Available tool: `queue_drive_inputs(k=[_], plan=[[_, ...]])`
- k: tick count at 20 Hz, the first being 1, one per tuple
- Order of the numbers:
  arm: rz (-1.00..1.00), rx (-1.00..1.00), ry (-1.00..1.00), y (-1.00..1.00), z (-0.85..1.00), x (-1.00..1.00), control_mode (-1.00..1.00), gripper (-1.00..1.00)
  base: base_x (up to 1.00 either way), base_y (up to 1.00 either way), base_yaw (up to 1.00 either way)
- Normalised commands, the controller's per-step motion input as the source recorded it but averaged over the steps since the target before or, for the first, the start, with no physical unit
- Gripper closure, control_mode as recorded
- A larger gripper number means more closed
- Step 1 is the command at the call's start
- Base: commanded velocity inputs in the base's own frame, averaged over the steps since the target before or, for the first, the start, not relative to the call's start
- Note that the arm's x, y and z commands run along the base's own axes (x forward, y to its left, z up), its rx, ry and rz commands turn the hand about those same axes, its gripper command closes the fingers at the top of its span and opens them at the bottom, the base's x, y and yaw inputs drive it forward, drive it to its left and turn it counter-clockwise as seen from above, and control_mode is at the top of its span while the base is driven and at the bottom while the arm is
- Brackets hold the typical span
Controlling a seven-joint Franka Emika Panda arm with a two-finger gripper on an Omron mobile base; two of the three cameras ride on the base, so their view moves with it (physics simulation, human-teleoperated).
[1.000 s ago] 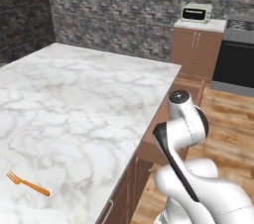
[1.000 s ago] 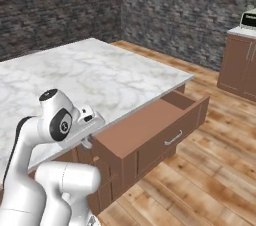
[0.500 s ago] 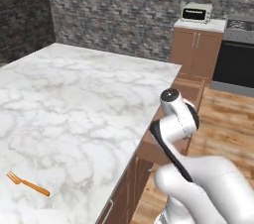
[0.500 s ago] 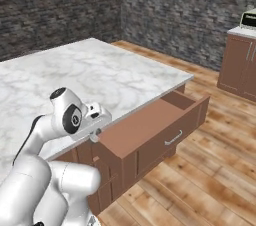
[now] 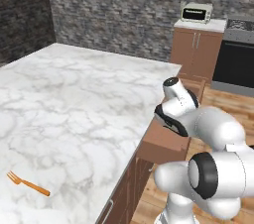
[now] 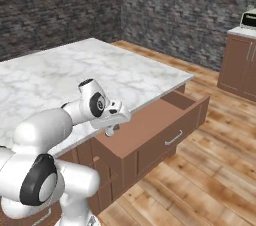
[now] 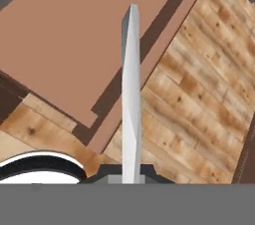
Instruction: Organize the utensils by type. Pick up the wooden spoons from the counter and place them in the open cabinet. Then pick up the metallic utensils from the counter and place them in the open drawer.
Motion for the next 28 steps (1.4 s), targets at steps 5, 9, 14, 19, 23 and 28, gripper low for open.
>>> queue_drive_inputs(k=[5, 9, 14, 19, 23, 28], plan=[[-0.29, 0.07, 0.01, -0.08, -0.01, 0.58, -1.0, 1.0, 0.0, 0.0, 0.0], [-0.21, 0.11, 0.0, -0.51, -0.18, 0.38, -1.0, 1.0, 0.0, 0.0, 0.0], [-0.18, 0.13, -0.06, -0.58, -0.19, 0.17, -1.0, 1.0, 0.0, 0.0, 0.0], [-0.14, 0.07, -0.07, -0.22, -0.12, 0.2, -1.0, 1.0, 0.0, 0.0, 0.0], [-0.09, 0.0, -0.04, 0.0, -0.25, 0.35, -1.0, 1.0, 0.0, 0.0, 0.0], [-0.06, 0.0, -0.01, -0.04, -0.37, 0.4, -1.0, 1.0, 0.0, 0.0, 0.0]])
